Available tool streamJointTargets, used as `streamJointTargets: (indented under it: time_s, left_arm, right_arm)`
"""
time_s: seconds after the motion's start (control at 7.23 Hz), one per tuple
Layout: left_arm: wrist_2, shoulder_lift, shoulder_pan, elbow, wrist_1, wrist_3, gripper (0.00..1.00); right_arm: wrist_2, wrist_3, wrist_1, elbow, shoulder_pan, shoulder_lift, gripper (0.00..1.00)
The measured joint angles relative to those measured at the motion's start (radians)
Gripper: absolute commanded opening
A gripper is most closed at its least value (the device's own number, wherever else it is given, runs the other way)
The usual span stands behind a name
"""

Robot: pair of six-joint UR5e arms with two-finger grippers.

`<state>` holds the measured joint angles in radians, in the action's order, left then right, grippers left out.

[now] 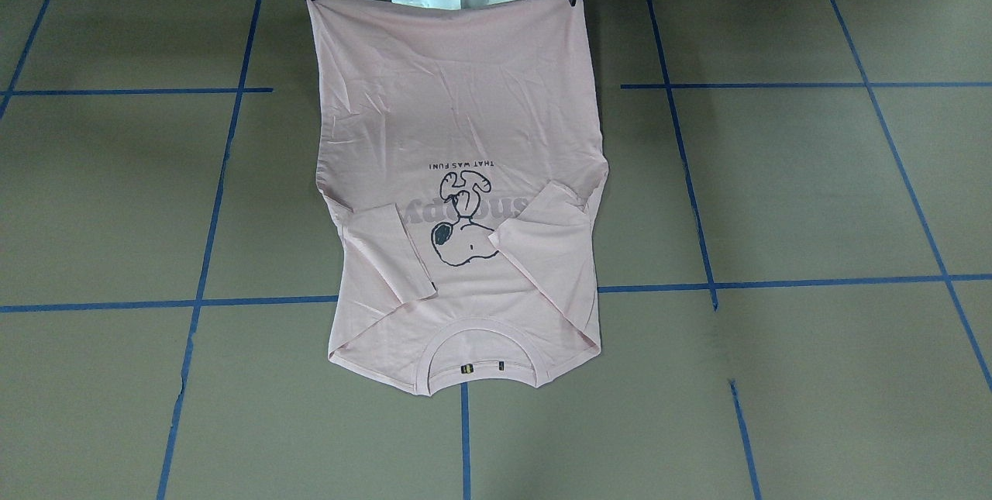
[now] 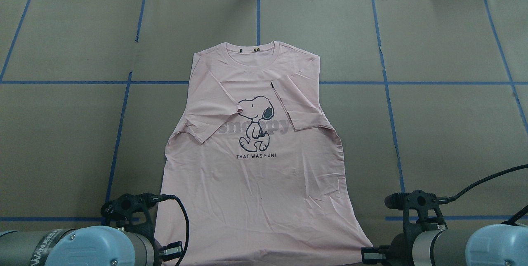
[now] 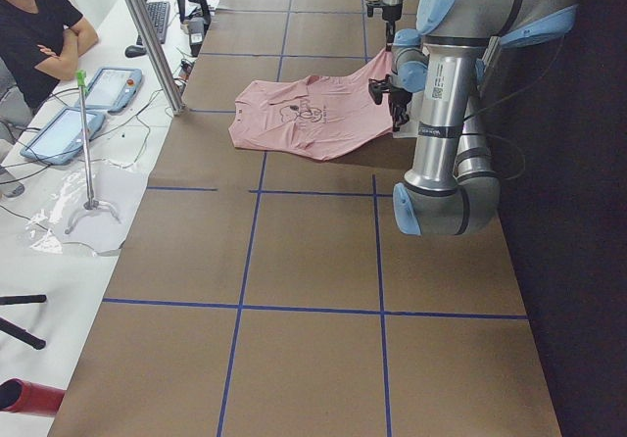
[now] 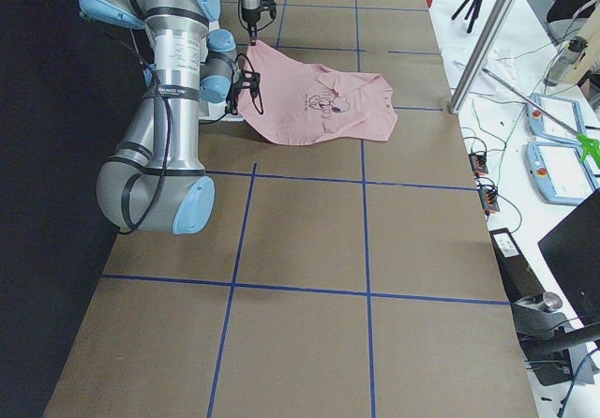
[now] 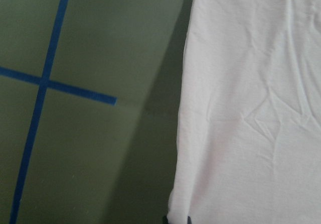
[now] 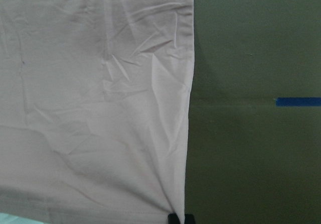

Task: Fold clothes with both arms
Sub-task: 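Pinch the hem corners closed with both grippers, then lift the hem with both grippers and fold it over toward the collar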

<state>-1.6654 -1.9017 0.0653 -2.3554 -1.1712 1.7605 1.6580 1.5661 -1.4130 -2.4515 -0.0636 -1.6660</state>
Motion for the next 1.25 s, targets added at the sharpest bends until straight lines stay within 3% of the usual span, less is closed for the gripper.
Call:
streamJointTargets:
  time_s: [0.42,0.83,1.25]
  left_arm:
    - [0.0,-0.055,0.157,0.044,0.003,-0.142,0.0]
    - [-0.003,-0.133,0.392,0.193,-0.018,-0.387,0.0]
    - [-0.005,-0.169,0.53,0.401,-0.195,-0.494,0.0]
  right_arm:
    - [0.058,-0.069,0.001,0.071,-0.179,0.142,0.0]
    - [0.176,-0.155,0.002,0.275,-0.474,0.372,0.0]
    - [0.248,-0.227,0.073,0.52,-0.676,0.482,0.0]
